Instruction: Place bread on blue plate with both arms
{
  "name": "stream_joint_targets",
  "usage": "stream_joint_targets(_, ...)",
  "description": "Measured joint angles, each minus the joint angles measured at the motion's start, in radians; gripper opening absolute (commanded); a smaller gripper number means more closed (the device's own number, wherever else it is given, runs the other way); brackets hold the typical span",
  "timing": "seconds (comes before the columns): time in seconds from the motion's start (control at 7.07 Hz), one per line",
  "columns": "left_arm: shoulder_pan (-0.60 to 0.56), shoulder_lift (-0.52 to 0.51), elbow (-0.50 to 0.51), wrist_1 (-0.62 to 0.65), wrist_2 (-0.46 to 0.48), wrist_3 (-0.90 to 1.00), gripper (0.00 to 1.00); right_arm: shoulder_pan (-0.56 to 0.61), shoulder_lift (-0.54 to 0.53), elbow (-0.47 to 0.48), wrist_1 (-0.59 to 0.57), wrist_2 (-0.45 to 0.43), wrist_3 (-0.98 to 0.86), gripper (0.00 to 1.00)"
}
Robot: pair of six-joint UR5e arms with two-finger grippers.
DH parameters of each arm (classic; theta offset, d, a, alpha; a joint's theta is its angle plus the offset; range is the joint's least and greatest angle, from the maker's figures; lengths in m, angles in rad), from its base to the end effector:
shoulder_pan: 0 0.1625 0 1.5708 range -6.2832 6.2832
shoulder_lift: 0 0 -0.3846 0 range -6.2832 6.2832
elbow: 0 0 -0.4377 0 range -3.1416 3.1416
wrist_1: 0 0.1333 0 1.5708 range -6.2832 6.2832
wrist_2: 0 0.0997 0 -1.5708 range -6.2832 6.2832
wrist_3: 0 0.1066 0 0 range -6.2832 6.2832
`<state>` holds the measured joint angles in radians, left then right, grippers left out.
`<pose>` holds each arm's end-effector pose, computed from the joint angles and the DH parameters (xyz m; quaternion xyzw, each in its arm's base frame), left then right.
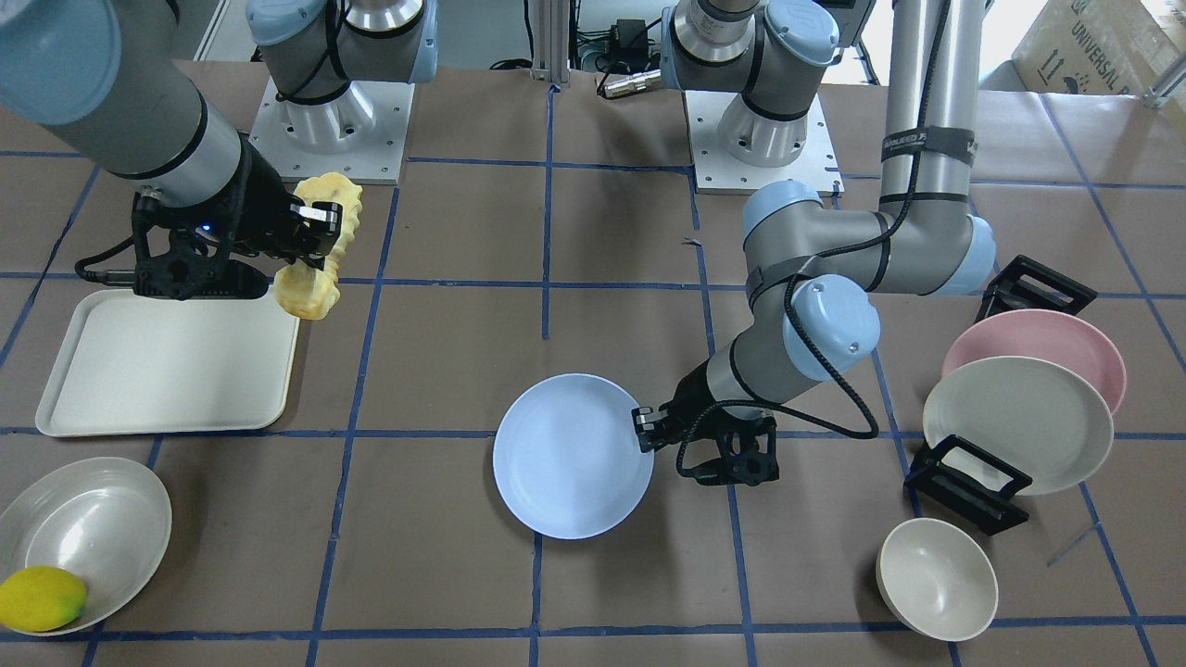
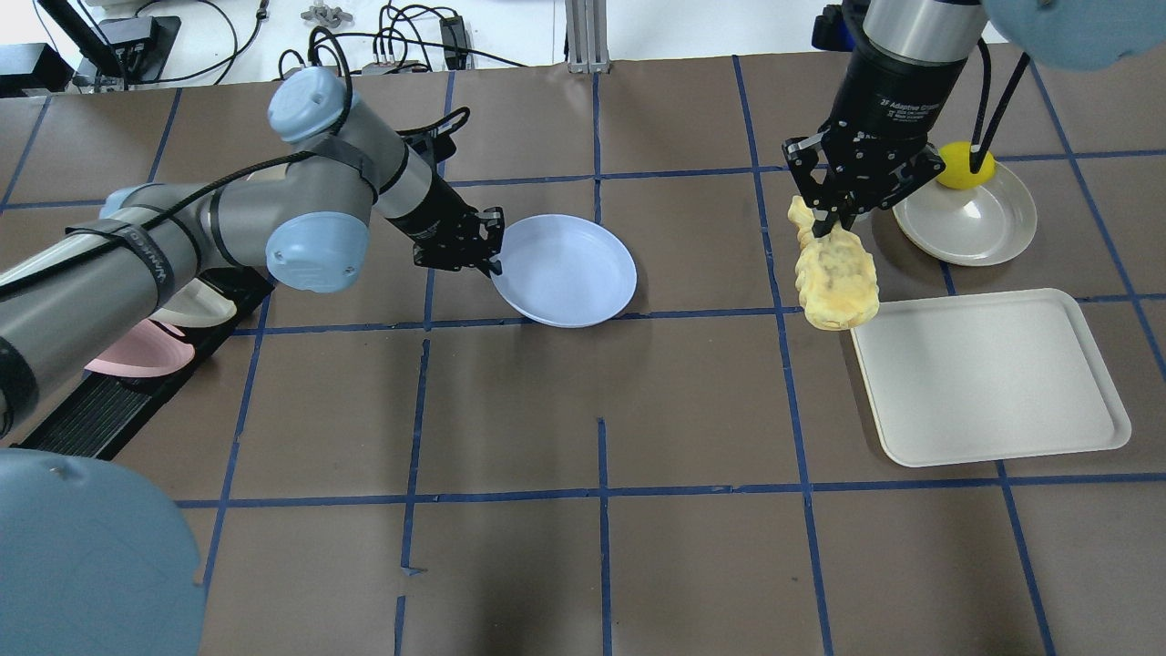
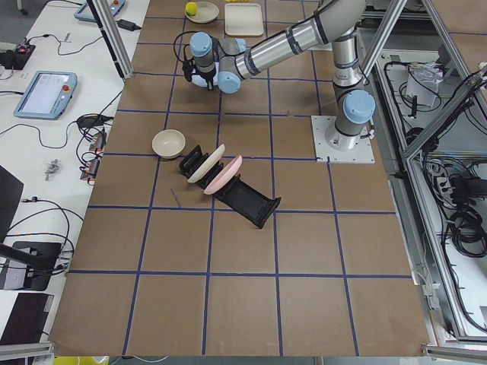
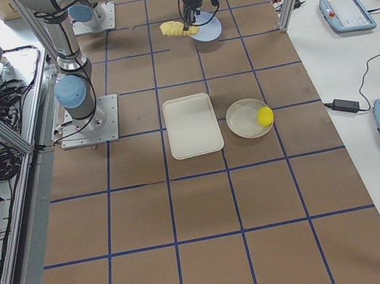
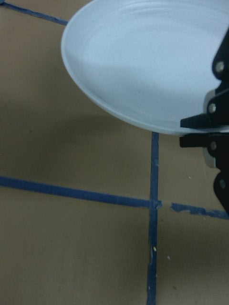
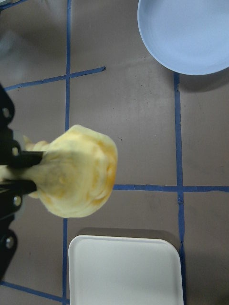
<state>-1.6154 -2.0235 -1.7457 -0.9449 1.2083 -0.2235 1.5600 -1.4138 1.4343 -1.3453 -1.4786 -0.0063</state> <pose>-0.1987 -0.6138 0.1515 0.0880 -0.9797 -0.0249 0.1785 0.1370 -0.5701 0.4062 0.0079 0.9914 0.1222 0.0468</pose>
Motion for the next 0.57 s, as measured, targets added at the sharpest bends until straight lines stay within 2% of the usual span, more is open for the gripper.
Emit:
stream_joint_targets(0.14,-0.020,-0.016,-0.003,0.022,0.002,-0.033,1.00,0.000,0.003,0.000,0.000,0.000,0.000,0.21)
stream_joint_targets(0.42,-0.021,0.012,-0.010,0.038,0.048,-0.050,1.00,-0.001,0.009,-0.001,-0.001,0.000,0.002,0.21)
stream_joint_targets(0.57,0.007,0.063,-0.004,-0.007,0.105,-0.035,1.00,0.004,0.007,-0.004,-0.002,0.002,0.006,0.21)
